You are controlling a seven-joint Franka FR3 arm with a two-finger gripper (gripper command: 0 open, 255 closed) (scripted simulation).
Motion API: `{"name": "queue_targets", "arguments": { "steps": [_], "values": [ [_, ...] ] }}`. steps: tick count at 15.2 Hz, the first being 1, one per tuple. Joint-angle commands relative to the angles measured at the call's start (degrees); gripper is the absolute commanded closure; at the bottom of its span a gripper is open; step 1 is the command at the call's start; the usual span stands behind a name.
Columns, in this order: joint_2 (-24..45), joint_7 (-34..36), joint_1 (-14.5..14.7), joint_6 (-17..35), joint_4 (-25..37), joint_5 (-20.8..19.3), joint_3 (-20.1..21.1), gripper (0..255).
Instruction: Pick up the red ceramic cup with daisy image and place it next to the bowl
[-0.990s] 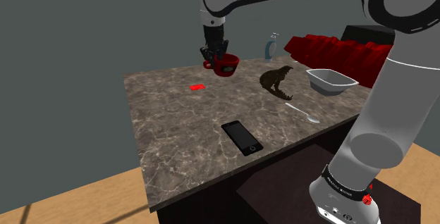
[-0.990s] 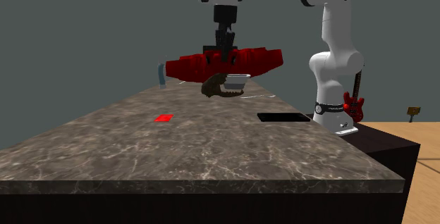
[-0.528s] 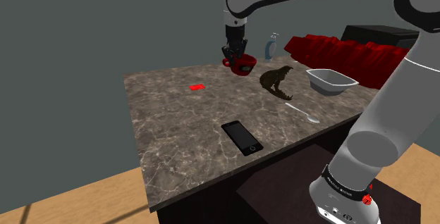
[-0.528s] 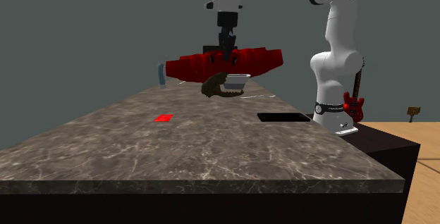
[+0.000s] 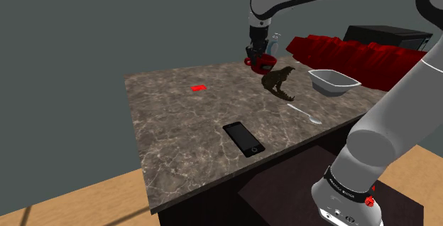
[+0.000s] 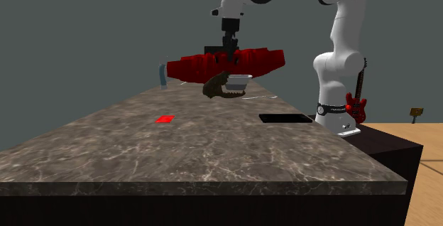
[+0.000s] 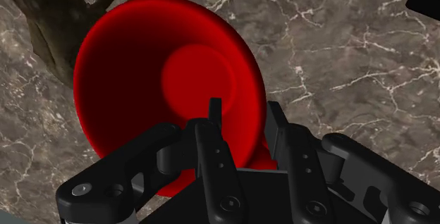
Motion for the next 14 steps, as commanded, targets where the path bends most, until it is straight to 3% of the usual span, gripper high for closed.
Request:
{"name": "queue_targets", "arguments": {
  "steps": [1, 14],
  "values": [
    [-1.0, -2.9, -1.3, 0.6, -1.1, -0.3, -1.7, 255],
    [-2.5, -20.7, -8.8, 4.4, -2.9, -2.0, -13.1, 255]
  ]
}}
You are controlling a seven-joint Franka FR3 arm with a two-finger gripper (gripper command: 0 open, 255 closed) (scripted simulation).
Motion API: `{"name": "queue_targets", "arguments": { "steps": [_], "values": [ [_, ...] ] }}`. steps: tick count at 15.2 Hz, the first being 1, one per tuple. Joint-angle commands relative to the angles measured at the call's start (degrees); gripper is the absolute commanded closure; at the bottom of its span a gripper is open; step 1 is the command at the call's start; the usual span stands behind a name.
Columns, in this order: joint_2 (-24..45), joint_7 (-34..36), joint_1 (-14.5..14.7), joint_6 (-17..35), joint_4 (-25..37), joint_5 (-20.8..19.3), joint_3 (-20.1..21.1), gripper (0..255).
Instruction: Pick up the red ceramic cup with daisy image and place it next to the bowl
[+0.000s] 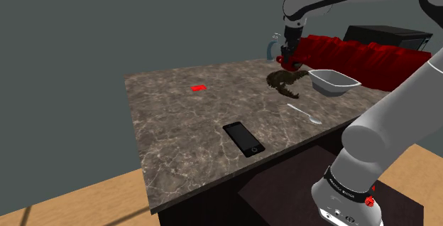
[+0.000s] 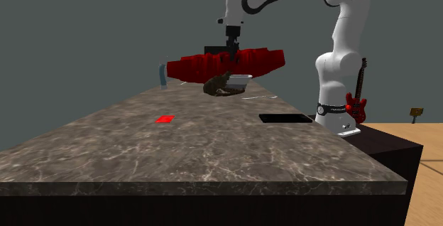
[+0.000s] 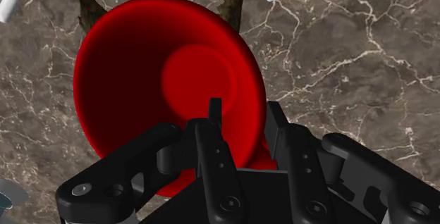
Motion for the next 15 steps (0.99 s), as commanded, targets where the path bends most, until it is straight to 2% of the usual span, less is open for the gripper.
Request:
{"name": "queue_targets", "arguments": {
  "steps": [1, 10, 15],
  "values": [
    [1.1, -3.1, -1.1, 0.6, 1.1, 0.0, -1.9, 255],
    [6.5, -16.4, -6.0, 2.6, 6.7, 1.7, -9.8, 255],
    [7.2, -16.0, -6.1, 6.4, 3.6, 1.6, -10.0, 255]
  ]
}}
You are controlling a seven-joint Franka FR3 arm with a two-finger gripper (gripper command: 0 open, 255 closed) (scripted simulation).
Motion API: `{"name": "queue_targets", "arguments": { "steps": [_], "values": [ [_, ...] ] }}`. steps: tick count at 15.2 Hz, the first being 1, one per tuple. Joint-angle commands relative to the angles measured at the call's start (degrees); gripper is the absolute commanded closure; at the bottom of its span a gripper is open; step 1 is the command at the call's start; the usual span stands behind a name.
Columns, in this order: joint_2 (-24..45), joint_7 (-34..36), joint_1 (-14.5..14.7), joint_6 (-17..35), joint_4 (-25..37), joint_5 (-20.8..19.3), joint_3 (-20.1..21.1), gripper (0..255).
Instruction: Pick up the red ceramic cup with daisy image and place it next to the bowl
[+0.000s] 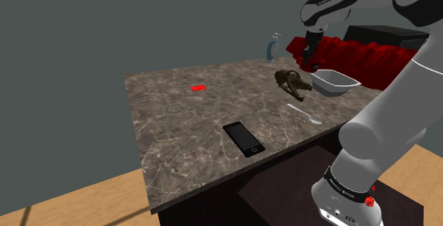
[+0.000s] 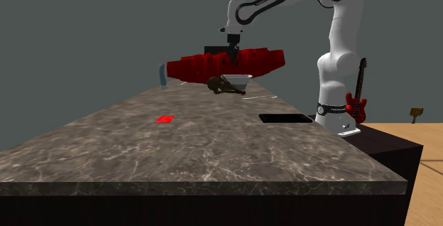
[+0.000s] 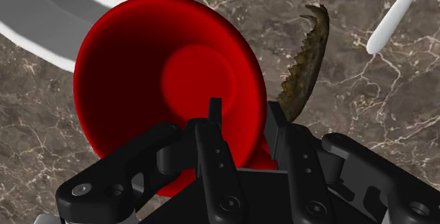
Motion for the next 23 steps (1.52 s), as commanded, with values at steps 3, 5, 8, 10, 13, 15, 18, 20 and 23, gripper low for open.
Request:
{"name": "queue_targets", "arguments": {
  "steps": [3, 5, 8, 10, 13, 15, 18, 20, 23],
  "values": [
    [0.8, 0.2, -0.1, 3.1, -2.3, 0.0, -0.2, 255],
    [1.2, 0.3, -0.1, 4.6, -3.4, 0.0, -0.3, 255],
    [2.0, 0.5, -0.2, 6.9, -5.0, 0.1, -0.4, 255],
    [2.6, 0.6, -0.2, 8.5, -5.9, 0.1, -0.5, 255],
    [3.5, 0.7, -0.3, 10.8, -7.3, 0.3, -0.7, 255],
    [4.2, 0.7, -0.3, 12.3, -8.2, 0.4, -0.8, 255],
    [5.4, 0.7, -0.3, 14.6, -9.4, 0.6, -0.9, 255],
    [6.2, 0.7, -0.3, 16.2, -10.1, 0.8, -1.1, 255],
    [7.6, 0.7, -0.3, 18.5, -11.1, 1.1, -1.2, 255]
  ]
}}
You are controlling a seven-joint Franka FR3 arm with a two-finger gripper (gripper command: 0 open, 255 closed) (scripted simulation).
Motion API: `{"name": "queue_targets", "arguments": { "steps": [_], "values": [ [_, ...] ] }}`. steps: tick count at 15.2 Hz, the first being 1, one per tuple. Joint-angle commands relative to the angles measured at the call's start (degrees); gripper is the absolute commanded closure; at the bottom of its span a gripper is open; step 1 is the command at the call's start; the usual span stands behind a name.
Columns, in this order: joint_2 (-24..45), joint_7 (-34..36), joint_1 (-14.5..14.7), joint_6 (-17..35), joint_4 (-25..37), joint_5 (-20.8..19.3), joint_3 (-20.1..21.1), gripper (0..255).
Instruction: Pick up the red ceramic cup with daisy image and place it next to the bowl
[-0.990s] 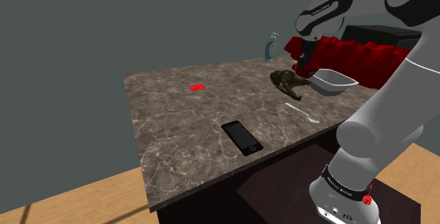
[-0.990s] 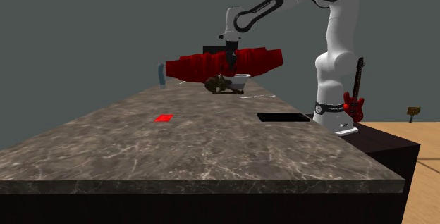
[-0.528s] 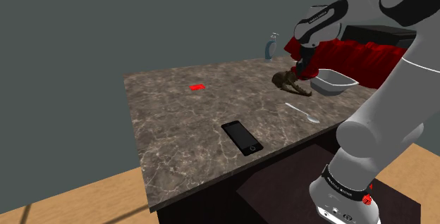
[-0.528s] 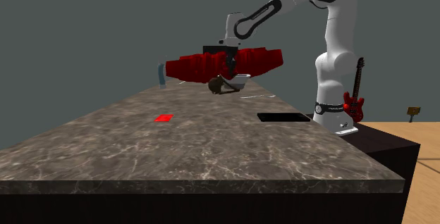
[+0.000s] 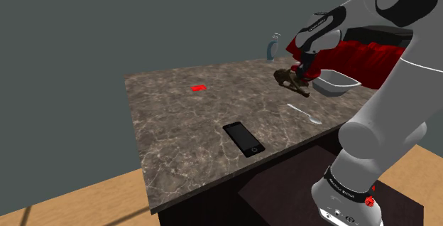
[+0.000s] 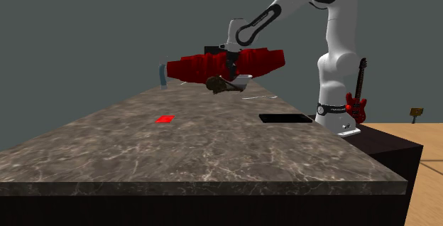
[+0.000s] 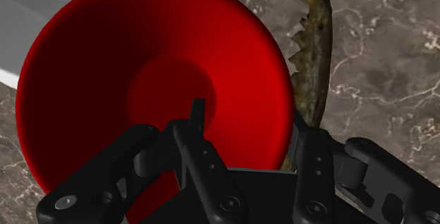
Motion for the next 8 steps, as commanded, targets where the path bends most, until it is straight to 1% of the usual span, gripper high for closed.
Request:
{"name": "queue_targets", "arguments": {
  "steps": [1, 3, 8],
  "values": [
    [2.0, 0.1, 0.5, -1.0, -1.8, 0.4, 0.5, 255],
    [2.9, 0.0, 0.5, 0.4, -2.4, 0.7, 0.4, 255],
    [2.9, 0.0, 0.6, 0.4, -2.4, 0.7, 0.2, 255]
  ]
}}
